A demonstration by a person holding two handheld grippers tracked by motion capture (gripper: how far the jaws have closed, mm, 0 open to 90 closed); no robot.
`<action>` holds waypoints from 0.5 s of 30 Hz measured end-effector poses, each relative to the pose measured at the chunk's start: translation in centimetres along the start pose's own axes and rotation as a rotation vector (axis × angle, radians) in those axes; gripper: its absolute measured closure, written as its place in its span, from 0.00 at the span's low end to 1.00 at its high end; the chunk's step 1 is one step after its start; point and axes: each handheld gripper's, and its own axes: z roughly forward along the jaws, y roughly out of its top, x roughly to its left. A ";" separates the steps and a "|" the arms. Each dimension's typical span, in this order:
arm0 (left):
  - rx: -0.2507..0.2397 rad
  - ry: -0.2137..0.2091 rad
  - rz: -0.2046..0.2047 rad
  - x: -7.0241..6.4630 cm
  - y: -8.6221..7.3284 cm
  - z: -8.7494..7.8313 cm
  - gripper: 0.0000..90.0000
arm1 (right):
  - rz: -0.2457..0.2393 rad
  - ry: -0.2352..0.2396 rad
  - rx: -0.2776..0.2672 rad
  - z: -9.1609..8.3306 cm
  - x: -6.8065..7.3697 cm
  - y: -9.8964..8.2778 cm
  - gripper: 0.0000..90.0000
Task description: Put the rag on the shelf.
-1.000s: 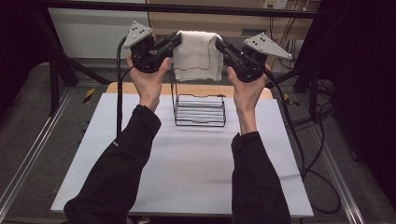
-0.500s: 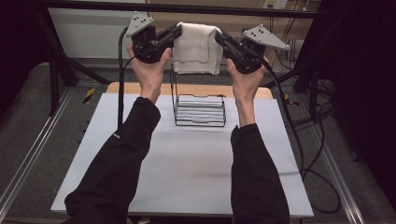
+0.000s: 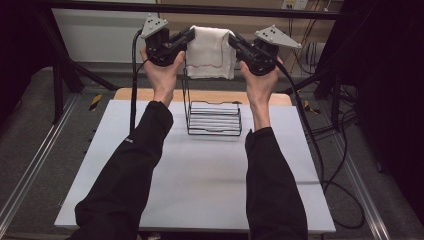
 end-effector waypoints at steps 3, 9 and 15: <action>0.013 0.004 0.001 0.2 -0.4 0.3 0.92 | 0.009 0.000 0.013 0.3 -0.2 -0.4 0.93; 0.036 0.009 -0.005 0.5 -1.3 0.6 0.92 | 0.014 0.001 0.036 0.7 -0.5 -1.2 0.93; 0.052 0.005 -0.003 0.6 -2.3 0.6 0.92 | 0.008 0.005 0.064 0.8 -0.7 -2.1 0.93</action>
